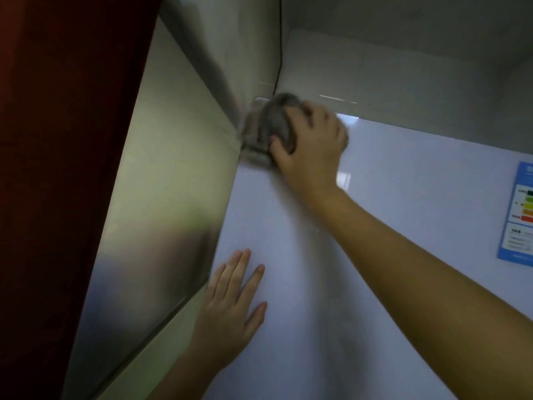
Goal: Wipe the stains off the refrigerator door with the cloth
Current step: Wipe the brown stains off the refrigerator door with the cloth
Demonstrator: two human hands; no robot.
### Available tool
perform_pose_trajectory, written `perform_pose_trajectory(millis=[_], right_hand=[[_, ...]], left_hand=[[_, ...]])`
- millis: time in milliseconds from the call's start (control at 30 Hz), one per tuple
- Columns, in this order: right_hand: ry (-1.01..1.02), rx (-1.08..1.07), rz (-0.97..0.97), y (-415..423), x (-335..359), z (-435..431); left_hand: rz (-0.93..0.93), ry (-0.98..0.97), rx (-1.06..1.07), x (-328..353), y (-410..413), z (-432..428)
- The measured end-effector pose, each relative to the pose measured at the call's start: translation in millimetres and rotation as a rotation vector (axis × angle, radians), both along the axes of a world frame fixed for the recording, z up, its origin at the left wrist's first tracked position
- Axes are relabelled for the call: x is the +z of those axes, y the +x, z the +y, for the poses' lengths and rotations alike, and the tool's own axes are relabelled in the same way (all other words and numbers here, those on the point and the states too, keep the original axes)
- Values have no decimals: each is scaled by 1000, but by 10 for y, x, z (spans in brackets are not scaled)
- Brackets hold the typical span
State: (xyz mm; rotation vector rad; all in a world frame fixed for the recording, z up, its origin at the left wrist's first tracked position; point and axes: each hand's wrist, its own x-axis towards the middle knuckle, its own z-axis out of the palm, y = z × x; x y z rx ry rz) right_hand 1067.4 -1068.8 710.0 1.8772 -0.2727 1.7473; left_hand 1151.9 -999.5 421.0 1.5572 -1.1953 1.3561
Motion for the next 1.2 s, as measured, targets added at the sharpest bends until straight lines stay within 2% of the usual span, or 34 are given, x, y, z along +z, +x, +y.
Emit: perform_pose_trajectory(millis=[133,200,300,467,567,633,733,800,867,1067,1133,1200], right_hand=[[-328,14,427,109,-748,12],[-405,22,493,-34,-860,-100],[-320,18,348,-428,-577,-346],[32,45,-144,-1100,53,-656],[88,28,-190,-1010,-76,-634],[-15,29,-53,-842,-368,-586],[-343,43,355,-765,-896,-540],[-458,57,485,-912,-989,-607],[-404,42,408,-1122,-797,-747],[70,59,-216,-1863,55,-1137],[128,64,-240,-1909,-58,-1138],[55,45,-95,-1841,-398,-1133]], left_hand=[[0,-4,16,-3,12,-13],[5,-4,17,-9,10,-18],[12,21,14,-15,9,-6],[20,26,5,-11,-32,-16],[29,35,9,-1,-28,-20],[33,40,19,2,-27,-27],[34,45,33,1,-35,-40],[24,51,35,-8,-31,-33],[24,54,44,-7,-33,-16],[55,80,77,27,-70,-27],[68,88,78,31,-88,-17],[81,100,92,33,-102,-15]])
